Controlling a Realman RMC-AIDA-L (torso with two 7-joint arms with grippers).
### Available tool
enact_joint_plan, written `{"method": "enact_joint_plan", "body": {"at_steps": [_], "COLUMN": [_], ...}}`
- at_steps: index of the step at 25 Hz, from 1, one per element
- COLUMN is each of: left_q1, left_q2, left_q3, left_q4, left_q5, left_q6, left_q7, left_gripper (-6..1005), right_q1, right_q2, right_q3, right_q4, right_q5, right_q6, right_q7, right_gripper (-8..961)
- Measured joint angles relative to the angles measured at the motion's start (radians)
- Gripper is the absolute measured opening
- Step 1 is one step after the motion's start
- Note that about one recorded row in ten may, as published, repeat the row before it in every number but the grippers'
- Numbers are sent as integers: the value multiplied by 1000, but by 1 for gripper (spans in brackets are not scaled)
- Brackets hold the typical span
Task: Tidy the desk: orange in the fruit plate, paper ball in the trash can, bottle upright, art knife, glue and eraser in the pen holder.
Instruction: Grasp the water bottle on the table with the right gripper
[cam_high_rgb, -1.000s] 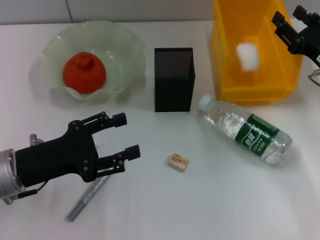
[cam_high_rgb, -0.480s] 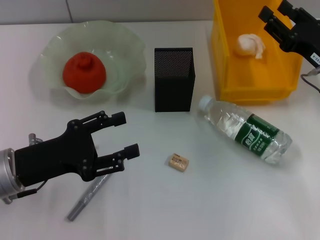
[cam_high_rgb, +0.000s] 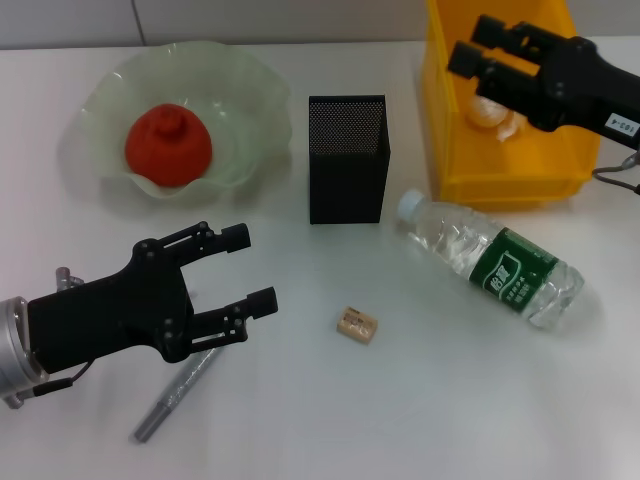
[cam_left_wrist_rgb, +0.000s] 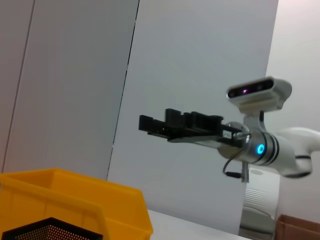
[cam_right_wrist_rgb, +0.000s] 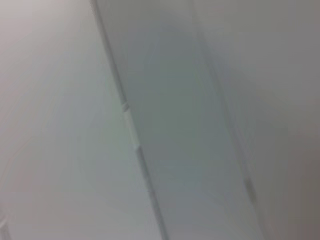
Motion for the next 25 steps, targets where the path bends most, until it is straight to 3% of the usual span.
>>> {"method": "enact_joint_plan", "body": {"at_steps": [6, 8, 16, 18, 22, 23, 25], "left_q1": [0, -1, -2, -2, 0, 0, 0], "left_q2": [0, 0, 0, 0, 0, 0, 0], "left_q3": [0, 0, 0, -2, -2, -2, -2], "left_q4": [0, 0, 0, 0, 0, 0, 0], "left_q5": [0, 0, 0, -1, -1, -1, -1], "left_q6": [1, 14, 21, 16, 16, 16, 16], "left_q7": [0, 0, 0, 1, 1, 1, 1], "left_gripper": [782, 782, 782, 782, 782, 782, 782], "right_q1": [8, 18, 39, 83, 143, 189, 216], "right_q2": [3, 6, 5, -1, -2, -2, -2], "right_q3": [2, 2, 12, 38, 51, 49, 47], "right_q4": [-183, -277, -410, -509, -598, -638, -654], "right_q5": [-190, -319, -411, -538, -696, -801, -862], "right_q6": [-36, -56, -106, -162, -237, -282, -306], "right_q7": [154, 271, 442, 627, 766, 850, 894], "right_gripper": [588, 606, 676, 711, 814, 814, 814]}}
